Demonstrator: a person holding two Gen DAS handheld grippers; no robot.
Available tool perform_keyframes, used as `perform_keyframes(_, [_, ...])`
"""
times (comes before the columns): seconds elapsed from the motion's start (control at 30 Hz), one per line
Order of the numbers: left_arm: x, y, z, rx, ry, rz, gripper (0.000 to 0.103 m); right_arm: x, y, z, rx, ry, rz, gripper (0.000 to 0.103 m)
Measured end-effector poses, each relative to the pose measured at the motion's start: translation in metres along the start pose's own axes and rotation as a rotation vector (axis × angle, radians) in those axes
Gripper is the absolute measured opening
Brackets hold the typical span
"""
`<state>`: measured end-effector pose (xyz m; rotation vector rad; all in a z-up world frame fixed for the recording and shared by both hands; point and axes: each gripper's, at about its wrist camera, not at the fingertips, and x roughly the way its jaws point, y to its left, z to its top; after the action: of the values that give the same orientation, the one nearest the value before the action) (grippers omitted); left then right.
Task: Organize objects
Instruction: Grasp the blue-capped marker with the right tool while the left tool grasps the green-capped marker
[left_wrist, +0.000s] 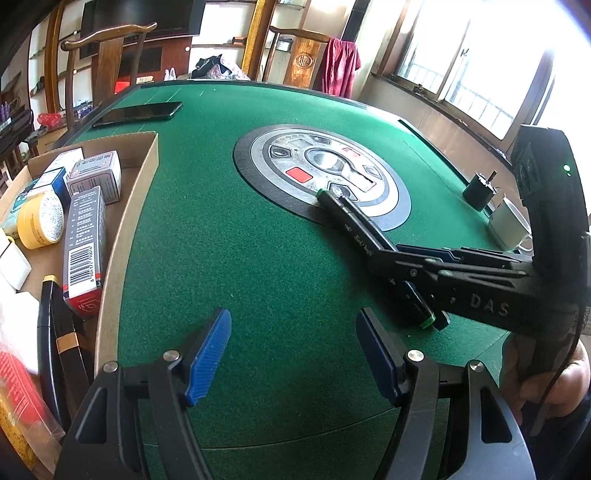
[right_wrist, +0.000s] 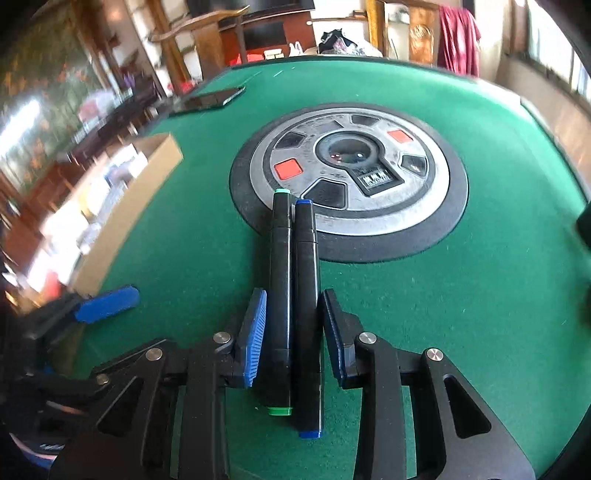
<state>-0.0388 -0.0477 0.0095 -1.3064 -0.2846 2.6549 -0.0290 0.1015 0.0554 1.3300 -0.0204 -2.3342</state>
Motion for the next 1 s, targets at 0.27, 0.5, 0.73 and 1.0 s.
perform_keyframes(0.27, [0.0,0.0,0.0,0.003,-0.003,0.003,0.071,-0.007,-0.009,-0.001,0.075,0.004,0.158,0.031])
perform_keyframes(0.5, [-0.001,0.001,0.0,-0.001,-0.004,-0.002,0.071,-0.004,-0.008,-0.004,0.086,0.002,0.171,0.031])
perform_keyframes(0.73, [-0.001,0.001,0.0,-0.002,-0.005,-0.003,0.071,-0.002,0.007,-0.005,-0.032,-0.015,0.019,0.031])
perform_keyframes(1.0, [0.0,-0.001,0.002,-0.032,0.017,-0.022,0.071,0.001,0.027,-0.009,-0.185,-0.044,-0.208,0.016])
